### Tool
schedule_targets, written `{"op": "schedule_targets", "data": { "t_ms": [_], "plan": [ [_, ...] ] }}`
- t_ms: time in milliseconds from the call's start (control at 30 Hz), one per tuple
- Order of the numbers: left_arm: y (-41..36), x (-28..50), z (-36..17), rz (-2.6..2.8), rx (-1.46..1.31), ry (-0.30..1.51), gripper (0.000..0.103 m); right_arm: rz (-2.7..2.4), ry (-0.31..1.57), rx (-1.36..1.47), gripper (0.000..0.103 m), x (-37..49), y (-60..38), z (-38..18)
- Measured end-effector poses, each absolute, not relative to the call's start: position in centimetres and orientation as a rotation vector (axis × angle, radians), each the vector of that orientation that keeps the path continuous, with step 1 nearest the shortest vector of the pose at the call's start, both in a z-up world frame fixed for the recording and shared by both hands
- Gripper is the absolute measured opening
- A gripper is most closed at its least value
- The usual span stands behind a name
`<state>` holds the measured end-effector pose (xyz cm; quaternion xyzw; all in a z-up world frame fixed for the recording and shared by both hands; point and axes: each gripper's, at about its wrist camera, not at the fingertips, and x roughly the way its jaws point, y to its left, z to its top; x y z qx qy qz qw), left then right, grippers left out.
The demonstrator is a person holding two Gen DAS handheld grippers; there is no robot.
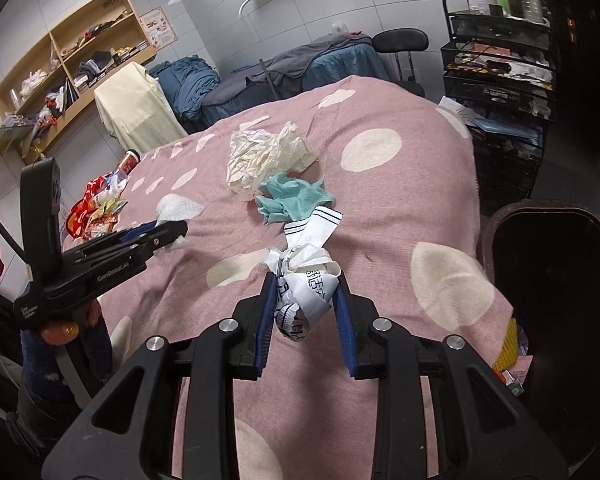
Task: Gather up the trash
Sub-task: 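Grasp the white sock wrapper with the right gripper while the left grasps the white tissue, then carry the sock wrapper over the bin and open the right gripper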
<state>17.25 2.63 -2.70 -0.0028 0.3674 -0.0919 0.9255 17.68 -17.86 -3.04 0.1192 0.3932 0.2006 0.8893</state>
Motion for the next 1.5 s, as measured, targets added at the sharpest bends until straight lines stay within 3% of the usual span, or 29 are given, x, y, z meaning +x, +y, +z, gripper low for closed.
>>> {"op": "schedule_targets", "data": {
  "t_ms": [867,1500],
  "plan": [
    [-7.3,13.9,-1.5,-0.427,0.013,0.690,0.029,0.077,0.721,0.365,0.029,13.4,-30.9,-3.9],
    [-11.9,13.3,-2.1,-0.513,0.047,0.703,0.029,-0.056,0.844,0.361,0.029,14.7,-33.7,-9.3]
  ]
}}
